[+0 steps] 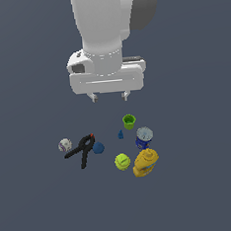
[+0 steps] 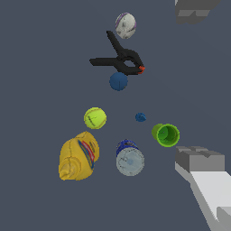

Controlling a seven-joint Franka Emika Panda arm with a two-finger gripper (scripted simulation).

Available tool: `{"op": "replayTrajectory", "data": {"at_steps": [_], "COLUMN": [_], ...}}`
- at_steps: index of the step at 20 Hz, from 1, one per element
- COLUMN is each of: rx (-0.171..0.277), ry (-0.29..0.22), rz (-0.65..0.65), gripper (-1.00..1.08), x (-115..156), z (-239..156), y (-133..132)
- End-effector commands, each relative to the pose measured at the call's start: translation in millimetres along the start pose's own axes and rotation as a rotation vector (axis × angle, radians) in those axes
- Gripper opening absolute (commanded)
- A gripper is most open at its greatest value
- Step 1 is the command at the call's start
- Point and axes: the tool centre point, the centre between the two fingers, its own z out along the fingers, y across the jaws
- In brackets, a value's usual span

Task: Pick up a designated object from a clutter of objects.

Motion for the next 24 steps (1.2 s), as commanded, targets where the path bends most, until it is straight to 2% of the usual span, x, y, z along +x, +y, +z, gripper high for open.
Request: {"op": "replayTrajectory", "data": {"at_steps": [1, 12, 18, 24], "rx": [0.0, -0.002, 0.0, 0.008], "ry": [0.0, -0.006, -0.006, -0.006], "rz": [0.0, -0.037, -0.018, 0.046], "gripper": [1.0, 1.0, 1.0, 1.0], "x": [0.0, 5.2, 8.3, 19.9], "z": [0.0, 0.7, 8.0, 35.9], "y": [0.0, -21.0, -15.4, 2.2]}}
